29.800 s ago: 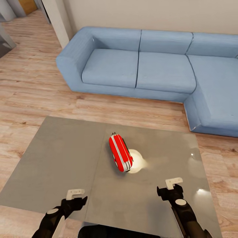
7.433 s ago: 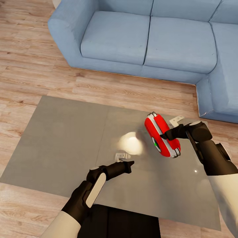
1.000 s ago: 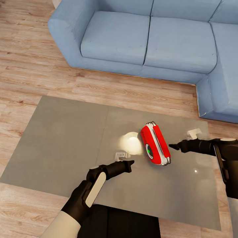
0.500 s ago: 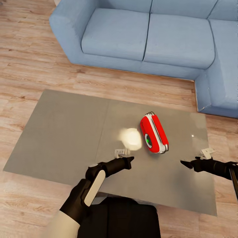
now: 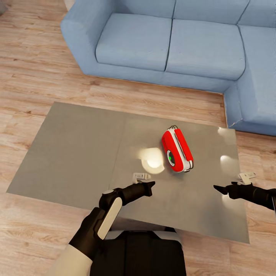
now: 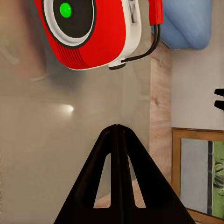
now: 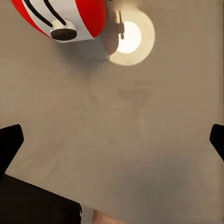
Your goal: Turn on the radio receiver that's on the table in the living room.
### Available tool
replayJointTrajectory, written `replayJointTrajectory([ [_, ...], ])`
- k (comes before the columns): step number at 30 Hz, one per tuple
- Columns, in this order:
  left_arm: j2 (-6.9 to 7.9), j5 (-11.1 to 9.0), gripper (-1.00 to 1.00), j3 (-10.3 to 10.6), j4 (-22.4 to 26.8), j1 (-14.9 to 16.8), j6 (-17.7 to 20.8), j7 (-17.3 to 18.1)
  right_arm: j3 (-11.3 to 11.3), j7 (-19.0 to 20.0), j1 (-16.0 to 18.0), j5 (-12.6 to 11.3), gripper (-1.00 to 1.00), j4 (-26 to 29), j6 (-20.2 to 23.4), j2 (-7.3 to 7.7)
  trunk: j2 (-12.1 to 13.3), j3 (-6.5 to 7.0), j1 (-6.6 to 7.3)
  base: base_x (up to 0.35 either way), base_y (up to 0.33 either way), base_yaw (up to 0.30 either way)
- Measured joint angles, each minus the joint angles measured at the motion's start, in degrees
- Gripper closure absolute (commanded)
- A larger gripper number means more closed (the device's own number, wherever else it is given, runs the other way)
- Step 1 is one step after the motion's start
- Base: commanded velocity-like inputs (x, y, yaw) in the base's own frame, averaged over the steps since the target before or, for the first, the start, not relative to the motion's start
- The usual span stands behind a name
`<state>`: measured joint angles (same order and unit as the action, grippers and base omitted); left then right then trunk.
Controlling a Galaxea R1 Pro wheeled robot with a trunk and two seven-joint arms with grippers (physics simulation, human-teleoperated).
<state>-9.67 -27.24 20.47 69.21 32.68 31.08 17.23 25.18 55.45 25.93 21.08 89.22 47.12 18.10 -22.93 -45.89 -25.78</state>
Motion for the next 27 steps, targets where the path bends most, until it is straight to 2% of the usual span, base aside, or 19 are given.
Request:
replayJointTrajectory([
  [13,-0.17,-0.3,1.00,0.1,-0.1,0.0,0.4,-0.1,0.1,0.0,0.0,0.0,-1.00,-0.3,0.0,-0.21,0.0,1.19,0.00,0.000,0.000,0.000],
  [20,0.00,-0.3,1.00,0.2,-2.4,0.0,0.8,0.1,0.1,0.0,0.0,0.3,-1.00,-0.5,0.0,-0.26,0.0,1.84,0.00,0.000,0.000,0.000],
  [21,0.14,-0.2,1.00,0.2,-2.6,0.0,1.7,0.1,0.1,0.0,0.0,0.5,-1.00,-0.6,-0.1,-0.28,0.0,1.93,0.00,0.000,0.000,0.000],
  [22,0.60,0.5,1.00,0.2,-2.6,0.0,5.1,0.1,0.3,-0.1,-0.4,2.1,-1.00,-0.6,-0.1,-0.31,0.0,2.02,0.00,0.000,0.000,0.000],
  [23,1.29,0.7,1.00,0.3,-2.6,-0.2,6.3,0.1,1.5,-0.1,-1.4,2.6,-1.00,-0.6,-0.1,-0.30,0.0,2.11,0.00,0.000,0.000,0.000],
  [25,2.63,0.8,1.00,0.9,-2.5,-0.5,6.8,0.2,4.0,0.0,-3.6,2.9,-1.00,-0.6,-0.1,-0.29,0.0,2.29,0.00,0.000,0.000,0.000],
  [27,3.80,0.8,1.00,1.4,-2.4,-0.5,6.9,0.2,5.2,0.0,-5.4,3.2,-1.00,-0.6,-0.2,-0.32,0.0,2.48,0.00,0.000,0.000,0.000],
])
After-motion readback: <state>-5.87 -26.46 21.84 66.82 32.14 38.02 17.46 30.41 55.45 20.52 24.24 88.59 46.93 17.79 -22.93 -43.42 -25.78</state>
